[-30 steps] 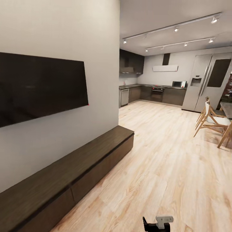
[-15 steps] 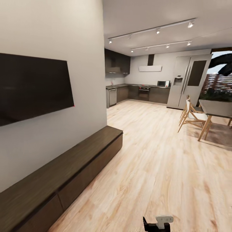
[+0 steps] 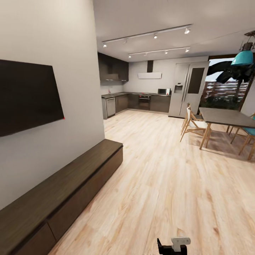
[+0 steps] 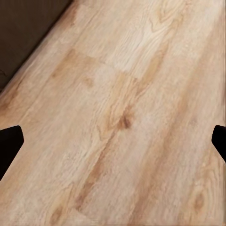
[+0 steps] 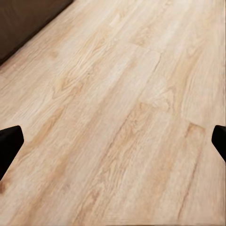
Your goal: Turn on the radio receiver that's on the table in the living room.
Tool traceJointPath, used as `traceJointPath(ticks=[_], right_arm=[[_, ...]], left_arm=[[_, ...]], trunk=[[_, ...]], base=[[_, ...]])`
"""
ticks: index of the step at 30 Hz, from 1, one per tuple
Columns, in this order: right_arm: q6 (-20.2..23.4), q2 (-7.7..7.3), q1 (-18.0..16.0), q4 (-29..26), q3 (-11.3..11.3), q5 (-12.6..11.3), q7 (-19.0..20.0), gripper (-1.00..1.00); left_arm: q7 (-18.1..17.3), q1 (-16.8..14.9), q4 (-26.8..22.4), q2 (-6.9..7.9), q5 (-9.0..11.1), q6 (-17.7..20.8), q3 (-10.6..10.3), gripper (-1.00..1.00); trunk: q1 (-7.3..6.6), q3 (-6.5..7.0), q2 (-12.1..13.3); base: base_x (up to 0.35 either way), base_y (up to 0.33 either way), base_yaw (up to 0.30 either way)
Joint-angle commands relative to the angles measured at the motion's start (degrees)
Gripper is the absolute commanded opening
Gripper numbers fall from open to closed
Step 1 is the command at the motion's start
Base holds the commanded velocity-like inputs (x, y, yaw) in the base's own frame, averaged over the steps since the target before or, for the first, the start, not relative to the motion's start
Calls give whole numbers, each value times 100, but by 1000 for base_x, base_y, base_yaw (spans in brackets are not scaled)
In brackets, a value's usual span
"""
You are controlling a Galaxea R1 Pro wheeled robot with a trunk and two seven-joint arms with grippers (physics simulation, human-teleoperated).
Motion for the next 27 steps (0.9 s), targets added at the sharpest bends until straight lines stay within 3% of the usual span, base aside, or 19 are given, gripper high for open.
traceJointPath(ticks=[1, 27], right_arm=[[-1, 0, 0, 0, 0, 0, 0, 100], [-2, -9, 0, 0, -3, 0, 0, 100]], left_arm=[[-1, 0, 0, 0, 0, 0, 0, 100], [2, 0, 26, -1, 0, 0, -5, 100]], trunk=[[0, 0, 0], [0, 0, 0]], base=[[0, 0, -256], [0, 0, -256]])
